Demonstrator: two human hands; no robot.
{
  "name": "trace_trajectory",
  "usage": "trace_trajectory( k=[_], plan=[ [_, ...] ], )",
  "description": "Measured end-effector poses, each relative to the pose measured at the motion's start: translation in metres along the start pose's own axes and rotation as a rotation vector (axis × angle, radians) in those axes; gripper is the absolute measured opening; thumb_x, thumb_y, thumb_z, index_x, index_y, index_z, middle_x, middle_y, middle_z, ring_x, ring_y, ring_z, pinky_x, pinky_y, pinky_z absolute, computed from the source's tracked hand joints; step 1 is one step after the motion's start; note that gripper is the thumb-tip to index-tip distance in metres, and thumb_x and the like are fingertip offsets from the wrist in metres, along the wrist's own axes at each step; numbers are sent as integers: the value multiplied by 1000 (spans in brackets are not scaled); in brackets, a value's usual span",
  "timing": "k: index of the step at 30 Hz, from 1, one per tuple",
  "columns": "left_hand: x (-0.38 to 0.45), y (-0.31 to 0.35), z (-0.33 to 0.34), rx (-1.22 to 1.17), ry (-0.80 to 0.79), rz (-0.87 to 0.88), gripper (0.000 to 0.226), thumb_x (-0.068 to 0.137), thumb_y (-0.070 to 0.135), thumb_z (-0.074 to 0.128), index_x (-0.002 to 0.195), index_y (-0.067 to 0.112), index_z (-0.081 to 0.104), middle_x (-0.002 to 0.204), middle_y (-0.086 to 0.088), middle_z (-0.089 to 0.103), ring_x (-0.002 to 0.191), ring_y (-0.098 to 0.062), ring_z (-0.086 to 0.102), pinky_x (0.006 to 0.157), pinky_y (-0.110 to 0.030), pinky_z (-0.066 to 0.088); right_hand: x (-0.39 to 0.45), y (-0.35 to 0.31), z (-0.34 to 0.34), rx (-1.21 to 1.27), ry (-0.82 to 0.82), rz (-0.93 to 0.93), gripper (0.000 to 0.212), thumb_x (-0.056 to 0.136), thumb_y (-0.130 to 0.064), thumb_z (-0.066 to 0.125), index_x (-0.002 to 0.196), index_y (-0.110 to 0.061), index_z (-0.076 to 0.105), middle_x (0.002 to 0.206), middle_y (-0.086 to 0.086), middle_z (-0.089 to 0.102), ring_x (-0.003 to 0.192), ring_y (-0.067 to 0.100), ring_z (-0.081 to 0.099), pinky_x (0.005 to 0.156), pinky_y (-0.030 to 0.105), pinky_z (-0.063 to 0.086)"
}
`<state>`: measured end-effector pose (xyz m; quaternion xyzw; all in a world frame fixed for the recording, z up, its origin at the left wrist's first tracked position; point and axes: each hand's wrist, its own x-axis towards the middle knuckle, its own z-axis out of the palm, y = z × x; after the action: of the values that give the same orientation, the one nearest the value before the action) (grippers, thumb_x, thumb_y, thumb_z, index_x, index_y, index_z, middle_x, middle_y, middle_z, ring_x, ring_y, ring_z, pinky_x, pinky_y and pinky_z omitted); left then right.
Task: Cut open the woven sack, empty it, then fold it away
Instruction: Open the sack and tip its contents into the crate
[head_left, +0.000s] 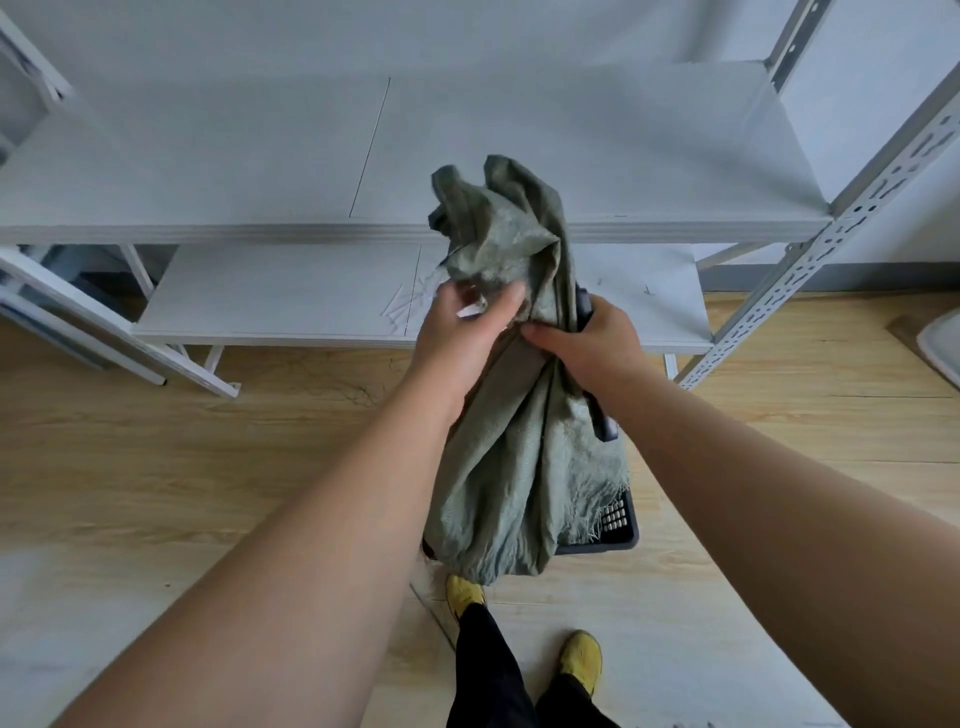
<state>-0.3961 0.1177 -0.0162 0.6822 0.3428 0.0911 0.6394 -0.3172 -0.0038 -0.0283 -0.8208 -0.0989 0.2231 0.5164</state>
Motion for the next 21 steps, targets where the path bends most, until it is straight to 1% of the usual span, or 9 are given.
trace_trajectory(
  k=[3,4,6,8,10,12,16,19,21],
  plan=[
    [-6,-37,-11,267,-60,-7,80,74,46,77,142,39,36,145,11,43,127,-14,46,105,-42,40,7,-7,-11,24,-63,20,30,75,-32,80,98,-18,65,83,-5,68,68,6,64,58,17,48],
    [-8,-46,-9,338,-118,-16,83,72,41,79,143,37,36,145,9,45,127,-16,47,105,-42,41,9,-10,-13,25,-120,16,26,75,-30,80,93,-19,65,77,-7,66,56,0,61,49,13,44],
    [-8,-54,-2,392,-137,14,68,75,28,79,136,29,48,131,6,58,119,-16,55,98,-33,44,11,-19,-16,-1,-243,22,19,76,-29,80,84,-21,66,68,-9,64,40,-6,54,39,9,39],
    [-6,-49,8,390,-74,38,41,82,22,72,122,23,60,116,2,67,109,-20,61,89,-30,47,13,-25,-15,3,-293,47,19,74,-30,81,84,-21,67,68,-8,66,41,-5,56,41,11,41],
    [-3,-43,13,355,-16,19,28,88,24,65,116,20,65,110,0,69,104,-22,63,90,-35,49,16,-28,-17,101,-261,69,25,72,-31,83,87,-19,67,67,-9,68,46,-1,60,48,16,46],
    [5,-42,16,306,38,-31,27,90,27,63,116,20,65,109,1,68,103,-22,63,90,-36,50,19,-25,-22,141,-198,55,27,72,-32,83,87,-18,65,62,-11,67,48,2,60,50,18,47],
    [16,-38,20,207,72,-93,30,85,33,68,113,22,66,106,1,71,98,-21,66,92,-42,52,12,-1,-33,-33,-142,27,38,67,-42,84,94,-23,65,80,-12,68,72,3,64,60,18,47],
    [20,-27,27,137,68,-157,30,85,37,68,111,21,66,101,4,70,92,-17,65,87,-36,53,0,19,-27,-64,-168,70,37,67,-42,84,94,-28,62,78,-20,63,73,-1,60,59,15,44],
    [23,-15,34,77,60,-175,35,80,40,70,109,20,66,101,3,71,90,-18,67,86,-37,54,2,20,-23,-40,-156,38,35,69,-39,84,95,-27,64,83,-17,66,79,4,64,71,24,54]
  ],
)
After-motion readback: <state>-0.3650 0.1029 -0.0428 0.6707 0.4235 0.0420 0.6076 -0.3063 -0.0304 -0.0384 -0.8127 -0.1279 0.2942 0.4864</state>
